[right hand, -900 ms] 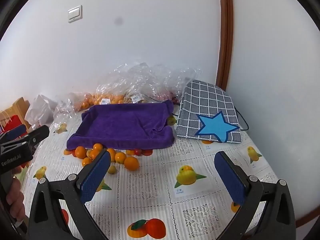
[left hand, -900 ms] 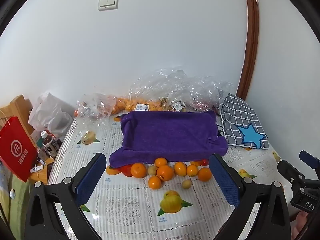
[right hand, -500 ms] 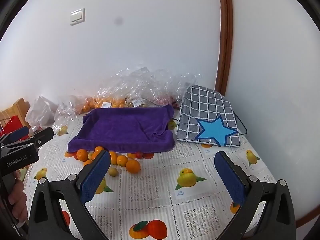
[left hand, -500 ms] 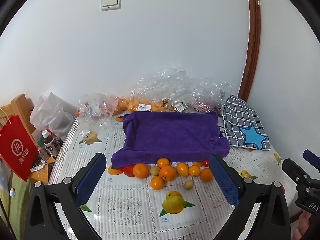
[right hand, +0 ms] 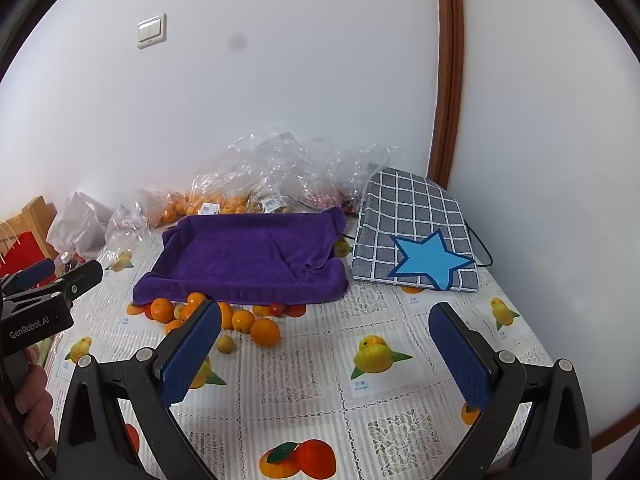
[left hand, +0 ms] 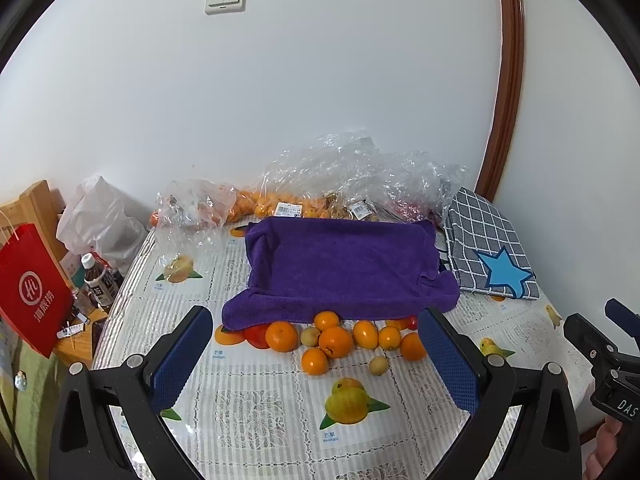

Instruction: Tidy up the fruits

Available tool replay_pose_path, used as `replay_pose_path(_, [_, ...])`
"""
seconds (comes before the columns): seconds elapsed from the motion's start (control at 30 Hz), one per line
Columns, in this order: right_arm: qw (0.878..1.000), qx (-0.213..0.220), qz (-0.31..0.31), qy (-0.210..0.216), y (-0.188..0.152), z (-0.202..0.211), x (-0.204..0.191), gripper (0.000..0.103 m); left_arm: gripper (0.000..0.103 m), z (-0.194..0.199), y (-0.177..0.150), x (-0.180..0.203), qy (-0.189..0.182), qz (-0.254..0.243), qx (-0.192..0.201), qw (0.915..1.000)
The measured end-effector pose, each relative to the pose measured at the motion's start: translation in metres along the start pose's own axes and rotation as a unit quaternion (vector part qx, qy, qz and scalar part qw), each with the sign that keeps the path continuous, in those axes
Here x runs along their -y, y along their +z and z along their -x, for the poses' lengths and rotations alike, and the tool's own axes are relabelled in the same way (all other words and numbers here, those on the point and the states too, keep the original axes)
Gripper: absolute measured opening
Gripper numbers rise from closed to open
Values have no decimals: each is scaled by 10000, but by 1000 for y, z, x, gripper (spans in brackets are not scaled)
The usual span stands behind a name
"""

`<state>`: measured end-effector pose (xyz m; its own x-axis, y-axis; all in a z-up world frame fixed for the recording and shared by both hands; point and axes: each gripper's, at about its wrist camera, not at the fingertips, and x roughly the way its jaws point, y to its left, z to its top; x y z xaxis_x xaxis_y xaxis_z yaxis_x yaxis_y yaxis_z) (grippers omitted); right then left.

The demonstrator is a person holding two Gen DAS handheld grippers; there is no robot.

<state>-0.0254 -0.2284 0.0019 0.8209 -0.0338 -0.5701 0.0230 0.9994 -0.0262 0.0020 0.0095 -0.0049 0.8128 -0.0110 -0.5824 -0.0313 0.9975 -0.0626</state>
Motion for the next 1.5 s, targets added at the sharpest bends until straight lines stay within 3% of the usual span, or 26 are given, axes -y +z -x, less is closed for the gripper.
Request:
replay_pose_path(0.27, [10000, 49, -42, -39, 0, 3, 0, 102, 103, 2, 0, 0, 199, -78, 93, 9997])
replay_pose_path(1.5, [9999, 57, -22, -121, 1, 4, 1, 102, 103, 4, 2, 2, 1, 74, 82, 9999])
